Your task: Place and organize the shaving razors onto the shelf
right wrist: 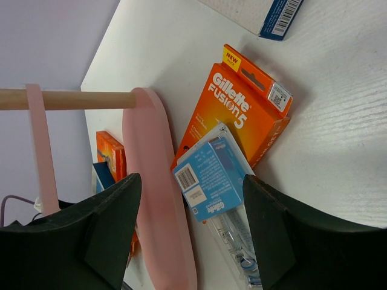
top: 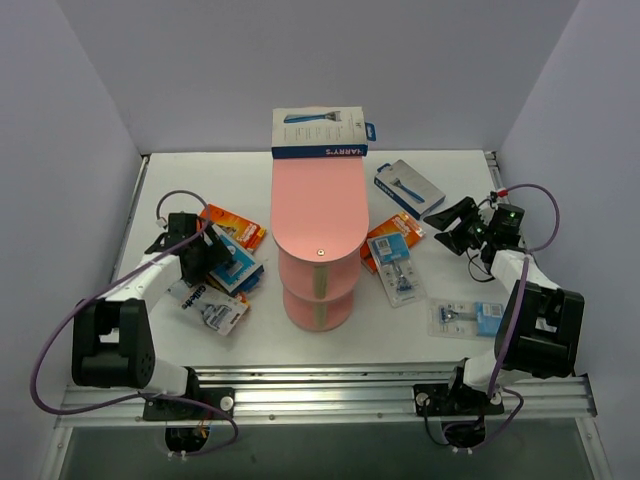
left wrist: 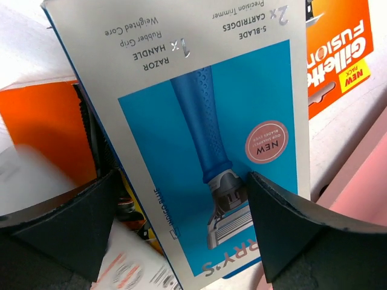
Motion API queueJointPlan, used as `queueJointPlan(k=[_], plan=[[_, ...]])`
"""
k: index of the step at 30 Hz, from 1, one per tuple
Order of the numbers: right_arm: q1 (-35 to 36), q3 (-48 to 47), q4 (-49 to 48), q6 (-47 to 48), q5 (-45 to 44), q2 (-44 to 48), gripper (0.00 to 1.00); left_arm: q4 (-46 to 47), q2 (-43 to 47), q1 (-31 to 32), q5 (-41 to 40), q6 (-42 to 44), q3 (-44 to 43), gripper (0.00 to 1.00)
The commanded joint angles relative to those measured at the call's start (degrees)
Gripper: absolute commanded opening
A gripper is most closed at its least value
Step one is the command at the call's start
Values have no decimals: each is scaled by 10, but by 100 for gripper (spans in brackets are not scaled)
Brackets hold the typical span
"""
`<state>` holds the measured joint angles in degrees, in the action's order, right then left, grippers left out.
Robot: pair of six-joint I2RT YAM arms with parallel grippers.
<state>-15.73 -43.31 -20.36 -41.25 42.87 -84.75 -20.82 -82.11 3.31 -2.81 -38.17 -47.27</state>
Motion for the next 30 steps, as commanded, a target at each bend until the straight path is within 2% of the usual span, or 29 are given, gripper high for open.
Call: queueJointPlan(k=[1, 13, 21, 26, 30], plan=[[-4, 7, -16, 10, 9, 7, 64, 18, -33, -18, -2, -16, -25, 93], [-4, 5, -15, 14, 4, 2, 64, 19, -117, -74, 3, 0, -118, 88], [-4, 2, -8, 22, 0, 4, 64, 37, -162, -88, 16, 20, -186, 85], [-4, 2, -2, 28, -5, 7, 64, 56, -119, -88, 45, 40, -164, 84], [-4, 3, -2, 27, -4, 11, 64, 46, -42, -88, 36, 27, -126, 87]])
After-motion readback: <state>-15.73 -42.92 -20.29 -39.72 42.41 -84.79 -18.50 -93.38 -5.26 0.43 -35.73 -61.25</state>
